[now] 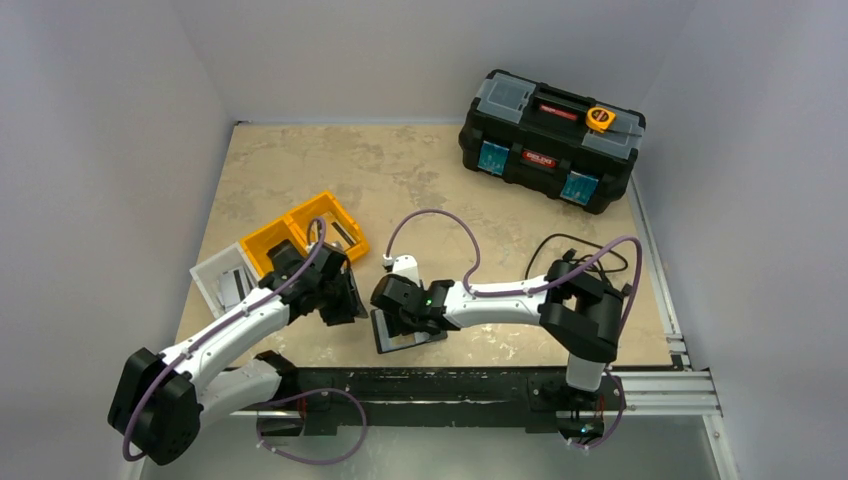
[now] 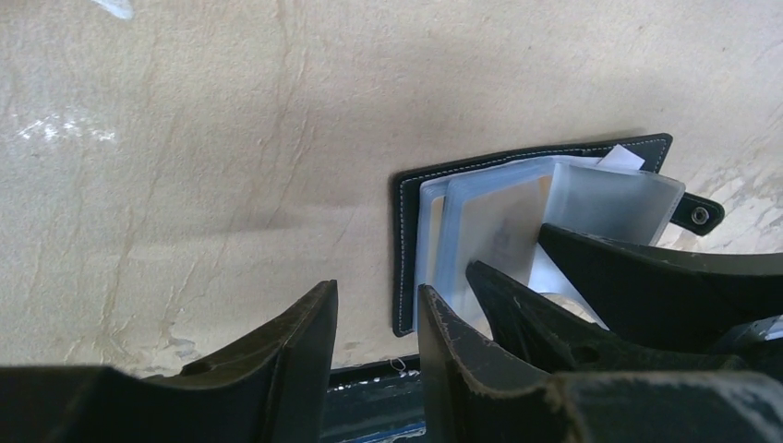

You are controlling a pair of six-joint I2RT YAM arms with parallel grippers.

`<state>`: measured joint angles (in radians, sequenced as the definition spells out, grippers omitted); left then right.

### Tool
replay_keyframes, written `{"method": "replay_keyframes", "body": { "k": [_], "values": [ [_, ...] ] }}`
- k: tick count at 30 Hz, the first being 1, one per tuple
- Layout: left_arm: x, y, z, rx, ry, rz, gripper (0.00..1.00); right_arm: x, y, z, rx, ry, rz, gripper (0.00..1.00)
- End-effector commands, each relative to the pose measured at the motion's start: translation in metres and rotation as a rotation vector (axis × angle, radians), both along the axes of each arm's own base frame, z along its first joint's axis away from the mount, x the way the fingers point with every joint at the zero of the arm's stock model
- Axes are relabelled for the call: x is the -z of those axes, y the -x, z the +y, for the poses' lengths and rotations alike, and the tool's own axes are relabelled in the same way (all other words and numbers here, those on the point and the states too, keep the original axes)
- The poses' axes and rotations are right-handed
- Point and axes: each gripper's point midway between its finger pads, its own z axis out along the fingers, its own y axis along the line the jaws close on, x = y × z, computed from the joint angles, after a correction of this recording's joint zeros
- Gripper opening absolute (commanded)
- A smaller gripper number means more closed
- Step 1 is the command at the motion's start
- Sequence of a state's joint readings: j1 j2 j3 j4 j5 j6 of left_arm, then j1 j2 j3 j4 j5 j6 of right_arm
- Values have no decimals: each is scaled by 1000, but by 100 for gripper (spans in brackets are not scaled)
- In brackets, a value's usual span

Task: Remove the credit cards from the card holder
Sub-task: Remove the credit card from the card holder.

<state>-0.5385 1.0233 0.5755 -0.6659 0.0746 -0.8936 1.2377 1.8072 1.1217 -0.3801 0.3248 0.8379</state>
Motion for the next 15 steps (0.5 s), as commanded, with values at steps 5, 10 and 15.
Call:
{"method": "replay_keyframes", "body": {
  "k": [5, 10, 15],
  "values": [
    [-2, -2, -18, 92, 75, -8, 34, 23, 11, -22, 54, -36, 80, 25],
    [-6, 1, -32, 144, 105, -11, 31, 29, 15, -26, 69, -98, 132, 13],
    [-6, 6, -45, 179, 117, -3, 30, 33, 16, -28, 80, -136, 164, 4]
  ]
}}
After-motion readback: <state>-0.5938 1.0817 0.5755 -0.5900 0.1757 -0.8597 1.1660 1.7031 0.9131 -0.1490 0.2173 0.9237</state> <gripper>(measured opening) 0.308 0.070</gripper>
